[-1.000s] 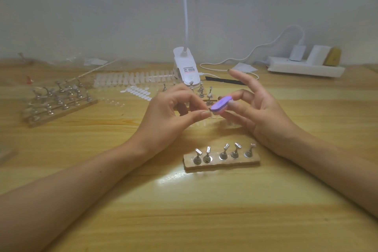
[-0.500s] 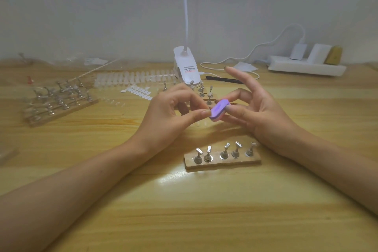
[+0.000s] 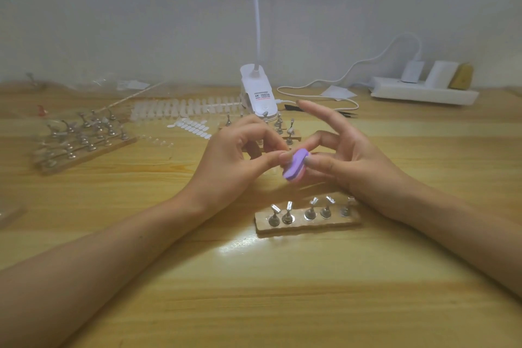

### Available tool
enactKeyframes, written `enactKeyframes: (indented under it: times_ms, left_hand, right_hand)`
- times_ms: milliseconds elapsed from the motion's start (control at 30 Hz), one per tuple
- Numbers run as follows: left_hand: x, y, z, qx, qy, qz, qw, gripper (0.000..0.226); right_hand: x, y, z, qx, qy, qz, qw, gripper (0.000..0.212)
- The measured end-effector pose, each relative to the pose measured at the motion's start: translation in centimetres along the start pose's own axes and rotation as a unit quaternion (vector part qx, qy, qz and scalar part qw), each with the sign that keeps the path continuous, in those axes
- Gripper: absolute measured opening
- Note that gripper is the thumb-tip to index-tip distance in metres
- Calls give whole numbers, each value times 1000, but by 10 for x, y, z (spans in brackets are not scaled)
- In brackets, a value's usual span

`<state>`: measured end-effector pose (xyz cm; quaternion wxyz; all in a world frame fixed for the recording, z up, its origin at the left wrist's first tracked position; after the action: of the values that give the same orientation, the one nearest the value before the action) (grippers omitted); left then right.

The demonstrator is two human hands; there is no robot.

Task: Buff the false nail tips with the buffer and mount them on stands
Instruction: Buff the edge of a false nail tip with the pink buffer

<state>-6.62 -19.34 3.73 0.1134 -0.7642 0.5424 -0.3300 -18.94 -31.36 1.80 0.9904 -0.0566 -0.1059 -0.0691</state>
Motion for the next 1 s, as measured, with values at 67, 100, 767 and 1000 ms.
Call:
enactKeyframes:
  times_ms: [67,100,767,1000]
  left_hand:
    - [0,0,1,-2,0,4,1000,10]
    - [0,0,1,-2,0,7,1000,9]
    - [0,1,-3,22,37,4,999,16]
    - [1,2,-3,9,32,7,999,14]
  right_hand:
    - [-1,-2,0,8,-4,-17,1000,75]
    - [0,0,1,9,-4,2,1000,75]
    - [2,1,-1,18,10,-4,1000,69]
    - [1,2,-1,20,10,9,1000,68]
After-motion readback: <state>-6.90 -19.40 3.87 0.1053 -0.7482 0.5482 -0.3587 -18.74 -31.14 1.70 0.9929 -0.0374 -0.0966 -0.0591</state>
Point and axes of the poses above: each hand's wrist, its own x-axis towards the middle knuckle, its own y-axis out of the palm, z = x × y, the point moved 5 cm from there along x, towards the middle knuckle, and after that the axes turned 12 degrees about z, right-handed, at the moved point
